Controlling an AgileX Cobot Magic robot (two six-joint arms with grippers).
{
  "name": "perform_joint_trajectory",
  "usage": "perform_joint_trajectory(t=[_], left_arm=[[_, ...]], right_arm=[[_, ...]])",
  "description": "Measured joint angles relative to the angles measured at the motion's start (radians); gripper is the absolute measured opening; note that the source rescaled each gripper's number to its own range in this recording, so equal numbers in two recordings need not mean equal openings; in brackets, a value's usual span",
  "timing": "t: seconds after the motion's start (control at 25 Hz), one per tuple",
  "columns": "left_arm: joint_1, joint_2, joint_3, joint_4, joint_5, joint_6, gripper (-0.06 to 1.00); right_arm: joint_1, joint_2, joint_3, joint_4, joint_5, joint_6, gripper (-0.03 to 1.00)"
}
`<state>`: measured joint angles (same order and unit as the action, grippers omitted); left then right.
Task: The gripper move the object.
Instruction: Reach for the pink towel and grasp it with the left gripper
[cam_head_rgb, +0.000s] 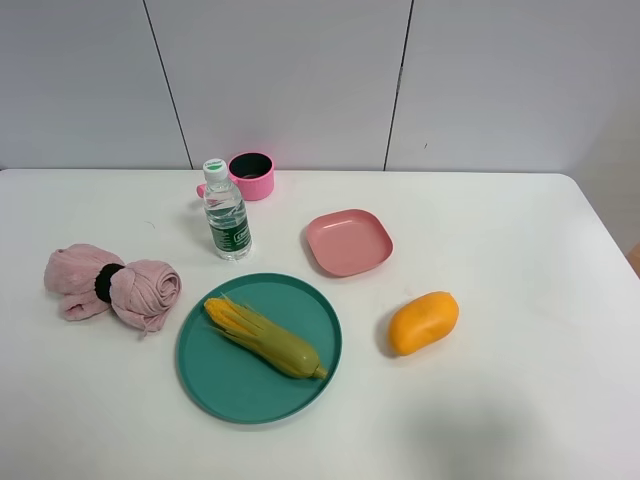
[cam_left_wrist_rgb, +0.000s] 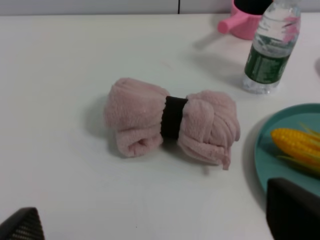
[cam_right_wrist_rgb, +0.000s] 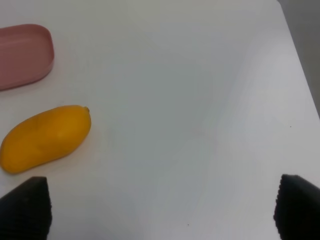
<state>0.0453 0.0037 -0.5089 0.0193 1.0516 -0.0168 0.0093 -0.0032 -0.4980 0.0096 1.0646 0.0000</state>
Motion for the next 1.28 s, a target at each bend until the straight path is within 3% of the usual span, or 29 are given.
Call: perform_joint_trajectory(t=[0.2,0.4,0.56,0.8,1.0,1.28], left_arm=[[0.0,0.164,-0.072,0.006,0.0,0.017,0.83],[0.0,0.439,-0.236,0.006,0.006,0.167,0.83],[0.0,0.674,-0.404,0.006,0.028,0.336,0.83],[-0.009,0.981,-0.603,-0.041,0.024,0.681,0.83],[-0.034,1.192,-0.678,-0.12,0.006,0.868,0.83],[-0.109,1.375,-0.687,-0.119,-0.014,1.161,0.83]], right_arm=[[0.0,0.0,0.0,0.0,0.0,0.0,1.0],[0.0,0.0,0.0,0.0,0.0,0.0,1.0],[0.0,0.0,0.0,0.0,0.0,0.0,1.0],[0.0,0.0,0.0,0.0,0.0,0.0,1.0],[0.0,0.0,0.0,0.0,0.0,0.0,1.0],[0.0,0.0,0.0,0.0,0.0,0.0,1.0]])
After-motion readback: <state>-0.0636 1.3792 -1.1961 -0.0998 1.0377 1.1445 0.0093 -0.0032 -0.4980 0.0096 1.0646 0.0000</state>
